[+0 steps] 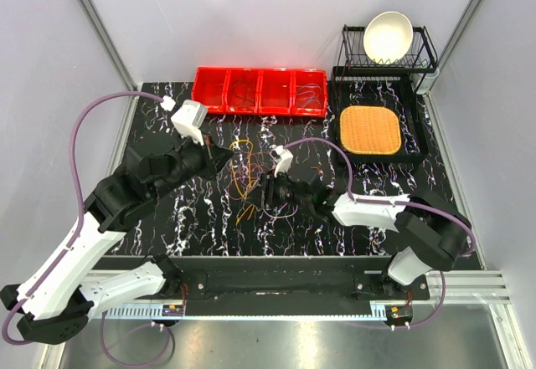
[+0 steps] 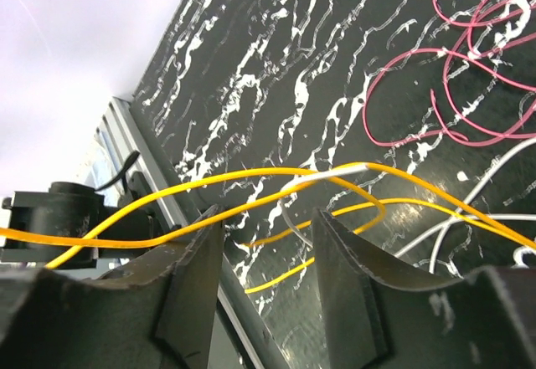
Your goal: Untangle the cables
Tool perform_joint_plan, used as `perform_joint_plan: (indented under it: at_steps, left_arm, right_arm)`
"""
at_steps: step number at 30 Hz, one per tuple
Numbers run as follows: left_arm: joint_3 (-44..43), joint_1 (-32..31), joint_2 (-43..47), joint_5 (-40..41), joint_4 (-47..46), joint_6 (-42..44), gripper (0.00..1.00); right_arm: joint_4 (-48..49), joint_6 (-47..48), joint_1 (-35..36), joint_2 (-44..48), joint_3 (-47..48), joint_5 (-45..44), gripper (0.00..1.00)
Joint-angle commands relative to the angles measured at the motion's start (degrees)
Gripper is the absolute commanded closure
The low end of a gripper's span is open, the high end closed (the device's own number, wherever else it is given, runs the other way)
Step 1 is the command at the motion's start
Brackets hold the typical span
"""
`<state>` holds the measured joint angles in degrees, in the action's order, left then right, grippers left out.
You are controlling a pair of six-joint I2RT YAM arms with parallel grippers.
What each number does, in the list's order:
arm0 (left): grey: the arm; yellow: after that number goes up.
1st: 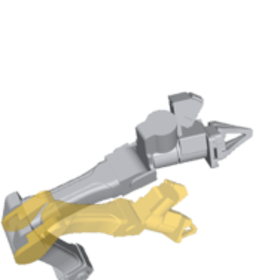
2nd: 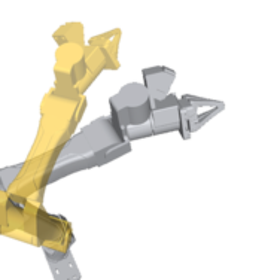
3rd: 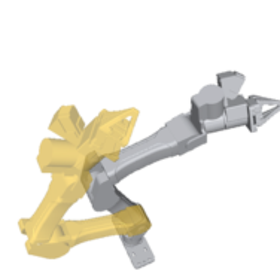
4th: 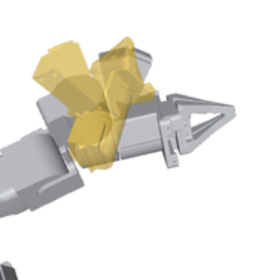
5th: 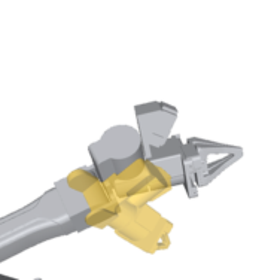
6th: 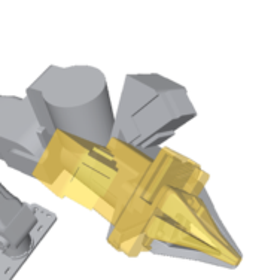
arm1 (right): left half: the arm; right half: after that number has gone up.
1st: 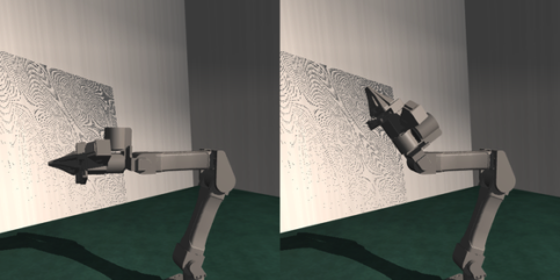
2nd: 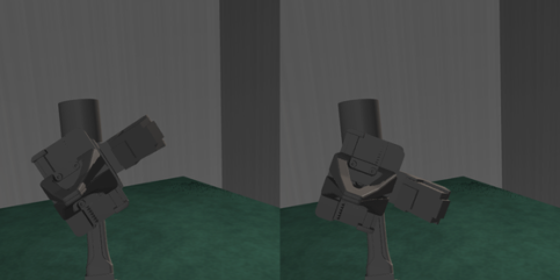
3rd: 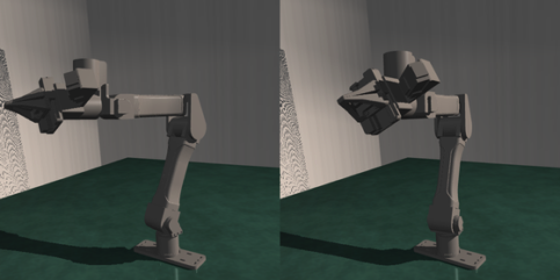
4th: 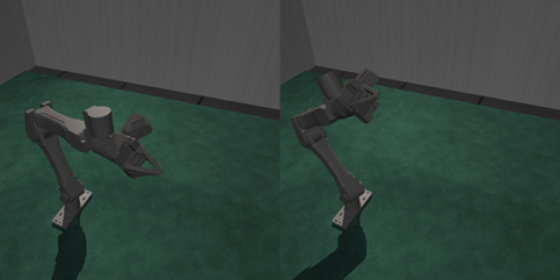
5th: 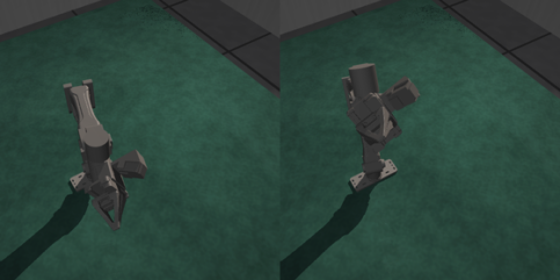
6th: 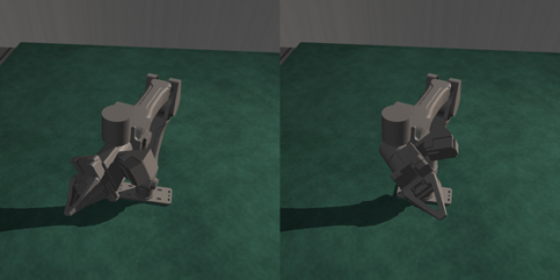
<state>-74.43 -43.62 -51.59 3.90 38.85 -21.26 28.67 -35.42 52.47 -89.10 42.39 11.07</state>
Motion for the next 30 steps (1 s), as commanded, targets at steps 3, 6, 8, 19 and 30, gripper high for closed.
perform_joint_plan:
  at_steps: [3, 6, 8, 19, 30]
  left_arm:
    - [-1.77, -0.15, 0.09, 1.11, -3.87, -0.37, 1.0]
    - [-1.94, -0.07, 0.09, 1.2, -3.87, -0.19, 1.0]
    - [-2.03, -0.15, 0.09, 1.72, -3.87, -0.1, 1.0]
    - [-21.08, -0.07, -3.6, 17.43, 4.2, 8.41, 1.0]
    - [-25.07, -0.15, 1.93, 23.78, 2.72, 10.71, 1.0]
  right_arm:
    - [7.72, -1.05, 1.15, -3.09, 0.23, -1.67, 0.56]
    - [8.07, -1.41, 1.41, -4.24, 0.41, -1.58, 0.73]
    - [8.16, -1.49, 1.41, -4.33, 0.32, -1.75, 0.87]
    - [-0.09, -2.81, 1.24, -0.02, -3.89, -10.01, 1.0]
    - [-8.97, -5.01, -2.63, -1.95, -1.18, -11.86, 1.0]
